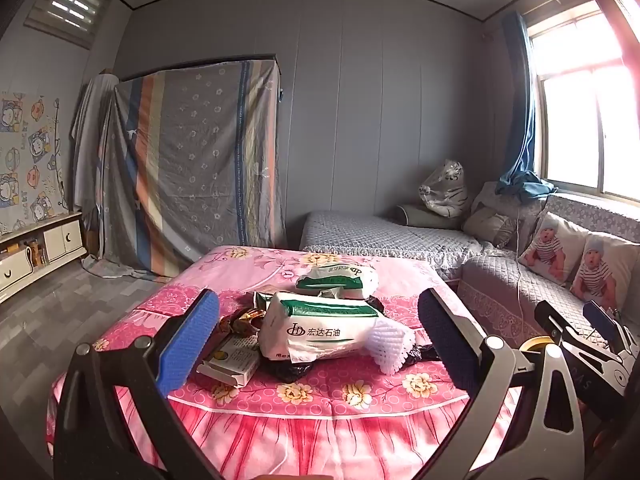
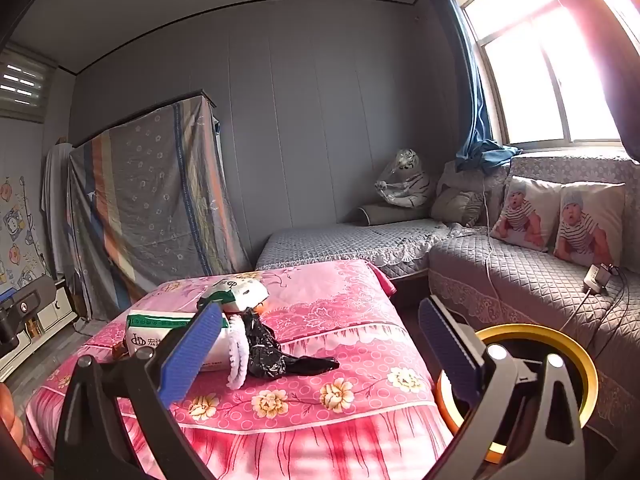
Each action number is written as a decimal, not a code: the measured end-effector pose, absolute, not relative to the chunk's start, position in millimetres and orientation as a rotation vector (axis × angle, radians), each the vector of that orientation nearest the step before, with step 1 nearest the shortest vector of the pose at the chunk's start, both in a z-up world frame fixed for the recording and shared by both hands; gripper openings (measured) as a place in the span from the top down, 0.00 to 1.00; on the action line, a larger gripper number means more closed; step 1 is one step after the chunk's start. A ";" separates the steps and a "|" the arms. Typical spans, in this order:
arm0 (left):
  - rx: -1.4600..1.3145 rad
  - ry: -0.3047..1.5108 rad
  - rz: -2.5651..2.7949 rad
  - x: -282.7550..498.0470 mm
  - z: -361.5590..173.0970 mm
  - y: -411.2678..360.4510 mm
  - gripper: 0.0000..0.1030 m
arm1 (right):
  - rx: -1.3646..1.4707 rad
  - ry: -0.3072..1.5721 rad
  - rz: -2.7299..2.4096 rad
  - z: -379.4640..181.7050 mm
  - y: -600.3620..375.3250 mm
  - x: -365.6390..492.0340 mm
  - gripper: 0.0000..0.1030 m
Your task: Collect trash
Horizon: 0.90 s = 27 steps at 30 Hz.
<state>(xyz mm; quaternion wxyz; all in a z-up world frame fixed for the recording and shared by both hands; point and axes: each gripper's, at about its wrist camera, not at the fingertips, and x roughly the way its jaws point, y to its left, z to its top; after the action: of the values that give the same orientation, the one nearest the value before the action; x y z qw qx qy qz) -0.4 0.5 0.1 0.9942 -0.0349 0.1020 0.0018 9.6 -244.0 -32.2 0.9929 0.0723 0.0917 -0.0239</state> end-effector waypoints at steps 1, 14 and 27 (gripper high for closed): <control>-0.069 0.203 0.003 -0.5 0.1 0.5 0.08 | 0.144 0.171 -0.045 -32.2 -244.2 9.2 0.07; -0.058 0.212 0.003 0.0 -0.2 0.1 0.08 | 0.154 0.188 -0.047 -31.5 -246.8 9.9 0.07; -0.059 0.215 0.001 0.0 -0.9 -1.6 0.08 | 0.160 0.197 -0.048 -34.6 -245.3 12.2 0.07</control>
<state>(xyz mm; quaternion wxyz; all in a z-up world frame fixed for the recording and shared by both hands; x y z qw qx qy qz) 0.0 -1.6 -0.9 0.9938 -0.0294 0.1074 0.0004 12.2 -245.3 -34.6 0.9917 0.0796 0.0981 -0.0239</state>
